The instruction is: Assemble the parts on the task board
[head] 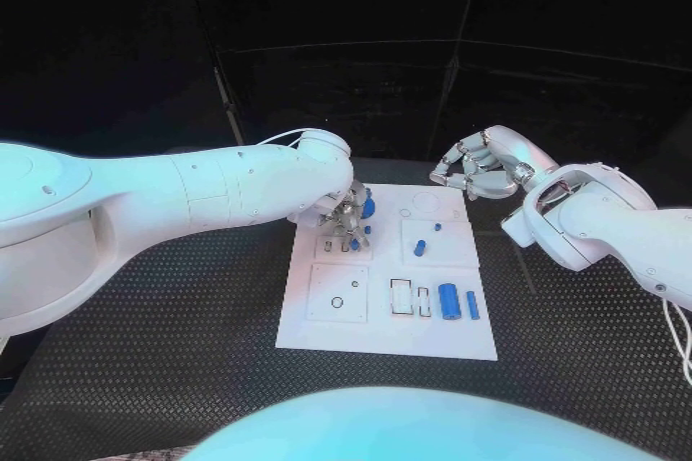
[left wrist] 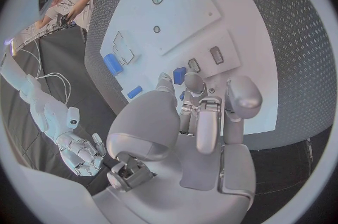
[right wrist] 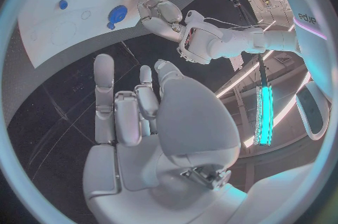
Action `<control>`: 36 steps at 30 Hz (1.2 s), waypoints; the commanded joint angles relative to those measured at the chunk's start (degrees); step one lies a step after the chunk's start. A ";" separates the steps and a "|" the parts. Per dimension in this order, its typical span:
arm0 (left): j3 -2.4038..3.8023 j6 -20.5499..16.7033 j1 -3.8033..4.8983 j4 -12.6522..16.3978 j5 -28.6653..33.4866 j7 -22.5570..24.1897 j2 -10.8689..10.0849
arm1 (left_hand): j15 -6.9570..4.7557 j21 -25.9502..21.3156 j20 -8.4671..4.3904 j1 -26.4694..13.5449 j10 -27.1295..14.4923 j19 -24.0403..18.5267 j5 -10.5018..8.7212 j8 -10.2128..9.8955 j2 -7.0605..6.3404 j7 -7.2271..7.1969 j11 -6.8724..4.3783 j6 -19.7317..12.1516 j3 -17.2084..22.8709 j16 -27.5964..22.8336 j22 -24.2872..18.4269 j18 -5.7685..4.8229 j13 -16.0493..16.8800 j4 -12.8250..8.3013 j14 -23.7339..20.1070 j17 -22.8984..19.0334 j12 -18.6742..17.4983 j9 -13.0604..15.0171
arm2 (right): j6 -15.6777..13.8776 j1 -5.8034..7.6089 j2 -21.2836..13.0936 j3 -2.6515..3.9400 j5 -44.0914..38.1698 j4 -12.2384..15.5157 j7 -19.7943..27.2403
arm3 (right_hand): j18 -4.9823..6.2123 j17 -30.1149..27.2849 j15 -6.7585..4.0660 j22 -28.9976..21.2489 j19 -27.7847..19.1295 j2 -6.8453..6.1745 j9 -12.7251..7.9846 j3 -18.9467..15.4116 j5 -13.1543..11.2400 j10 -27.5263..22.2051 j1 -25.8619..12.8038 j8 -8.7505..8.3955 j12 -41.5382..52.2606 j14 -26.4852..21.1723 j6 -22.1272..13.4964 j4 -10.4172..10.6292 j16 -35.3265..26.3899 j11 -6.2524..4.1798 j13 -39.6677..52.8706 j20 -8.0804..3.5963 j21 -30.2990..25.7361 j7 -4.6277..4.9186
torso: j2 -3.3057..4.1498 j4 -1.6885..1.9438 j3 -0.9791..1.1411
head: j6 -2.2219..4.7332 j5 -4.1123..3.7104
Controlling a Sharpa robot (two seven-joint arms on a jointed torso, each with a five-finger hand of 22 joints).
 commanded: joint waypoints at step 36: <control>0.05 -6.22 -0.34 1.07 9.43 3.61 -1.85 | -0.20 0.15 -0.62 9.06 -0.52 -0.10 -0.23 2.25 2.31 -0.75 -1.01 -1.76 24.62 -0.19 1.19 -0.23 -2.41 -14.24 5.35 13.26 -4.10 2.92 | 0.64 0.11 1.26 0.04 1.00 -1.75 0.96 | 0.86 0.07 -0.43 -0.24 0.31 -0.21 0.27 0.26 1.40 -0.04 0.92 0.52 0.08 2.76 -0.60 0.64 -0.26 -0.25 -0.06 0.15 -0.40 0.05 | 0.02 0.13 0.04 | -0.26 0.08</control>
